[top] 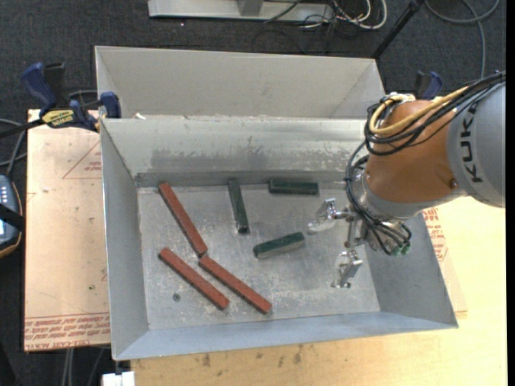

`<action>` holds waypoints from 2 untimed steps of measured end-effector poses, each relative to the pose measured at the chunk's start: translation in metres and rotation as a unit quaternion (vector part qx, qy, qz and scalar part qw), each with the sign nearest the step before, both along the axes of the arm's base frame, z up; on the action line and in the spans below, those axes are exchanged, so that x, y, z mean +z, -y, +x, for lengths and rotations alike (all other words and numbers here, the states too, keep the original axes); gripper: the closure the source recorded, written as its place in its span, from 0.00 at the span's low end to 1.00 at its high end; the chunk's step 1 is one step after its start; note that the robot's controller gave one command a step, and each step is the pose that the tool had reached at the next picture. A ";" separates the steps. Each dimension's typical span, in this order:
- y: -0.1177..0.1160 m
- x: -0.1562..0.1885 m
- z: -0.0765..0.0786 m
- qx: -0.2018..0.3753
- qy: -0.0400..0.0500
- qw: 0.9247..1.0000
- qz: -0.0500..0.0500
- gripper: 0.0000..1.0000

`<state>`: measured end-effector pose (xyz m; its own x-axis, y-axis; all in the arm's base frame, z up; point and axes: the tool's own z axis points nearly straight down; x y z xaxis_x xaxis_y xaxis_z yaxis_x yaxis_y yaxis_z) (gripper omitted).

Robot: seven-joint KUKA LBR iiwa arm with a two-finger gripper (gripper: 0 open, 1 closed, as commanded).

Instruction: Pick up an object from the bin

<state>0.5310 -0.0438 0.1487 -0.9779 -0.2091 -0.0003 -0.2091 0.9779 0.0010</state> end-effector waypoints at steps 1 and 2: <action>-0.042 -0.005 0.000 -0.003 0.000 1.000 0.001 0.00; -0.045 -0.070 0.042 -0.016 0.009 1.000 0.001 1.00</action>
Offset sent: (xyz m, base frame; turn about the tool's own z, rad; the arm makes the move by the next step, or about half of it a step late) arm 0.0347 0.0439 -0.0787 0.0322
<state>0.5726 0.0015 0.0787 -0.9838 -0.1785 -0.0186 -0.1785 0.9839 -0.0006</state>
